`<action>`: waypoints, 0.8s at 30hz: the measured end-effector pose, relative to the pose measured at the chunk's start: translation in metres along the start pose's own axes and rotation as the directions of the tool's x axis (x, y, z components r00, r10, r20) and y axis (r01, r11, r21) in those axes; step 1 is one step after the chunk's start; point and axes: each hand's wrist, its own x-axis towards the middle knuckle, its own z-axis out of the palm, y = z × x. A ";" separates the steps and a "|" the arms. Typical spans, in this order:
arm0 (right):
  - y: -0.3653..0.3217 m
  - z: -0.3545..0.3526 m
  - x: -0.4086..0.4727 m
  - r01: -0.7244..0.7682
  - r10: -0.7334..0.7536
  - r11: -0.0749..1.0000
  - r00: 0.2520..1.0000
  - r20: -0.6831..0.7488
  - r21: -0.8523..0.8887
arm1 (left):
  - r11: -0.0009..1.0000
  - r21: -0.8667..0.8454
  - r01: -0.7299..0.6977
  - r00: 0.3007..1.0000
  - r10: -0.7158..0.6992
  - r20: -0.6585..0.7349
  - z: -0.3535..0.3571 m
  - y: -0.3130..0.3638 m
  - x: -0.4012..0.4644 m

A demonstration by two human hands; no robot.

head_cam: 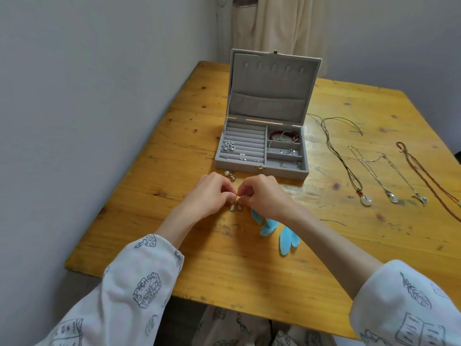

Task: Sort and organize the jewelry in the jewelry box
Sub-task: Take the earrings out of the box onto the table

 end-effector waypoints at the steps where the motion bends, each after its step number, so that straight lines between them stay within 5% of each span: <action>1: 0.000 0.000 0.000 0.003 -0.003 1.000 1.000 -0.001 0.002 | 1.000 -0.002 -0.002 1.000 0.002 -0.004 0.000 0.000 0.000; 8: 0.005 -0.005 0.004 0.000 0.002 0.999 0.999 -0.045 0.053 | 0.998 0.001 -0.066 0.996 0.065 -0.063 -0.013 -0.003 0.004; 15: 0.013 -0.024 0.043 0.006 0.017 0.996 0.966 -0.259 0.085 | 0.991 0.040 -0.128 0.976 0.133 -0.174 -0.039 -0.005 0.043; 24: 0.016 -0.024 0.111 -0.018 0.010 1.000 0.952 -0.306 -0.024 | 0.986 0.157 -0.055 0.968 0.091 -0.234 -0.035 -0.012 0.105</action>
